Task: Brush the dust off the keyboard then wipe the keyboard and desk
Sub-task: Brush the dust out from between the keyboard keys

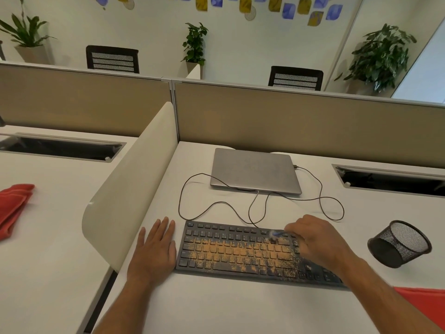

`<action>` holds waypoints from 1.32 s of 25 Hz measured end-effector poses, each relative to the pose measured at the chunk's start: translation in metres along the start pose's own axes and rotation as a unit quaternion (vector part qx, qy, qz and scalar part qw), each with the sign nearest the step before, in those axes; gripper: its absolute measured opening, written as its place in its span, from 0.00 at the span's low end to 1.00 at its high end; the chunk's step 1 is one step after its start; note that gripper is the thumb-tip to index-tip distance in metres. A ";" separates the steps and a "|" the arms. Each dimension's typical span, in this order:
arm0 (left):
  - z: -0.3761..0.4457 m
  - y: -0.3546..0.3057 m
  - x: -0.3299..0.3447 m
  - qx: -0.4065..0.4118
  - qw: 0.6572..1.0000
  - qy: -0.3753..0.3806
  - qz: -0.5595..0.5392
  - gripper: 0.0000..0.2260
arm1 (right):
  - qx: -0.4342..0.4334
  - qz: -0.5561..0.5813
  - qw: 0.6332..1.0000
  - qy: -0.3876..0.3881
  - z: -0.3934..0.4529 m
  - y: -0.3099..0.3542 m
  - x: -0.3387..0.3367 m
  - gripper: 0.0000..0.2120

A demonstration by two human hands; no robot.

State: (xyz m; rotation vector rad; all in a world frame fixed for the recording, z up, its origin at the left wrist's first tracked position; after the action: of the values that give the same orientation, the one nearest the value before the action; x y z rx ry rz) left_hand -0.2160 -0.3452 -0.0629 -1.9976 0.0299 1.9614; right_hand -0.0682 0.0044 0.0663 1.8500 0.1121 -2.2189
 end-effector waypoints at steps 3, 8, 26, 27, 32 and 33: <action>0.000 0.000 0.001 0.000 1.000 0.005 0.005 0.34 | -0.023 0.033 0.999 -0.016 0.011 0.009 0.003 0.15; 0.000 0.000 0.001 -0.001 1.000 0.007 0.007 0.34 | -0.008 0.010 0.999 0.040 0.017 0.010 0.017 0.14; -0.001 0.001 0.001 0.001 1.000 -0.005 -0.002 0.33 | 0.030 0.028 0.995 0.092 -0.009 0.003 0.007 0.17; 0.000 0.001 0.002 0.001 1.000 -0.005 -0.001 0.33 | 0.033 0.028 0.995 0.091 -0.009 0.003 0.005 0.17; -0.001 0.001 0.002 0.000 1.000 -0.011 -0.001 0.33 | 0.013 0.005 1.000 0.024 -0.001 0.004 0.000 0.15; -0.001 0.001 0.001 0.001 1.000 -0.013 -0.004 0.33 | 0.010 0.002 1.000 0.023 0.002 0.006 0.002 0.16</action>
State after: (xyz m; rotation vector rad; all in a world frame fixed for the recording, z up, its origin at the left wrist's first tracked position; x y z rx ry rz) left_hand -0.2154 -0.3460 -0.0645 -1.9680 0.0163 1.9814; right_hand -0.0689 -0.0020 0.0648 1.9110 0.0958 -2.1828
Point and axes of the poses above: each hand's wrist, its own z-axis towards the middle knuckle, its own x-axis out of the palm, y = z × x, the point moved 4 cm from there along z, towards the middle knuckle, and after that the axes turned 10 degrees about -x, right-handed, at the moved point
